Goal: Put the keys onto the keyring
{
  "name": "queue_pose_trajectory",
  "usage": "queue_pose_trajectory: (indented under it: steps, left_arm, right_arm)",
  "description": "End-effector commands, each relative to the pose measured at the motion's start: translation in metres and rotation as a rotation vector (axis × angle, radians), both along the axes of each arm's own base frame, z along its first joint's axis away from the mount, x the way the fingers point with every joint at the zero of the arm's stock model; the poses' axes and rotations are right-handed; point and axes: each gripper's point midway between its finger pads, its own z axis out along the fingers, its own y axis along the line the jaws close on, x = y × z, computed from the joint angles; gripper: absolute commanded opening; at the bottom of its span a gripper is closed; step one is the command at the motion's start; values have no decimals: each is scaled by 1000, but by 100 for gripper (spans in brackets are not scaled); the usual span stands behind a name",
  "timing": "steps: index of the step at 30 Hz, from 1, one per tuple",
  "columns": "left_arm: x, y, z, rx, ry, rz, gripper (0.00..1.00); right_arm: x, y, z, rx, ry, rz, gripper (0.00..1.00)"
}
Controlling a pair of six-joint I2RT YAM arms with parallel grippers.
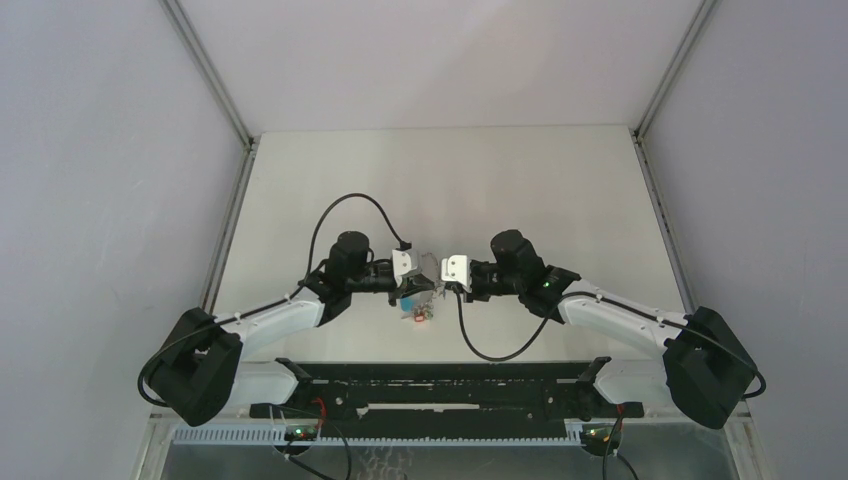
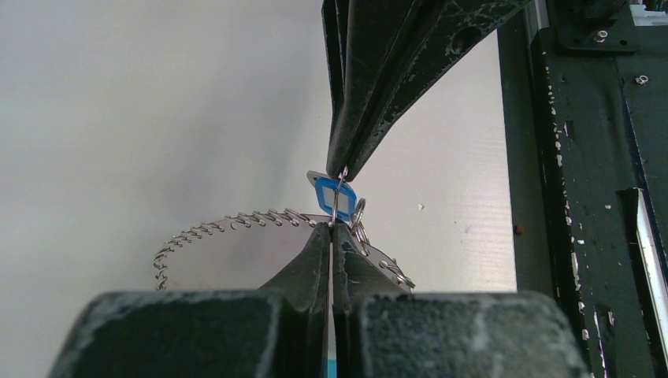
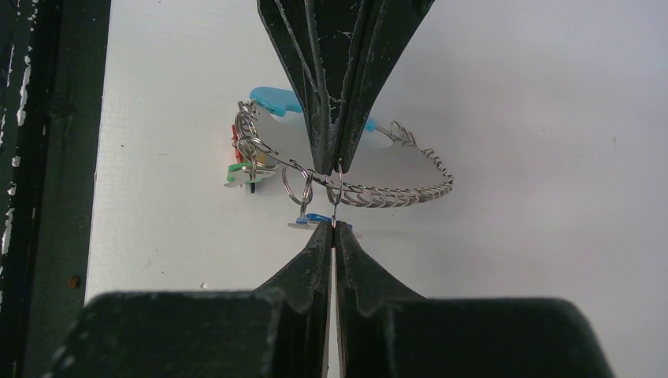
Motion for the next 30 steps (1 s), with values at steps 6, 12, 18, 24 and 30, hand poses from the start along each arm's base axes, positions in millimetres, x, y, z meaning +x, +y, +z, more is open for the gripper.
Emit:
queue_pose_trajectory:
  steps: [6, 12, 18, 24, 30]
  left_arm:
    - [-3, -7, 17, -49, -61, -46, 0]
    - [-5, -7, 16, -43, -62, -64, 0]
    - [-6, -6, 15, -37, -59, -66, 0]
    - [-6, -6, 14, -34, -56, -66, 0]
    - [-6, -6, 14, -34, -54, -68, 0]
  right_arm:
    - [-3, 10, 19, 47, -20, 36, 0]
    - [-5, 10, 17, 44, -10, 47, 0]
    - [1, 7, 16, 32, -19, 5, 0]
    - [-1, 7, 18, 40, -20, 12, 0]
    - [-2, 8, 18, 42, -17, 20, 0]
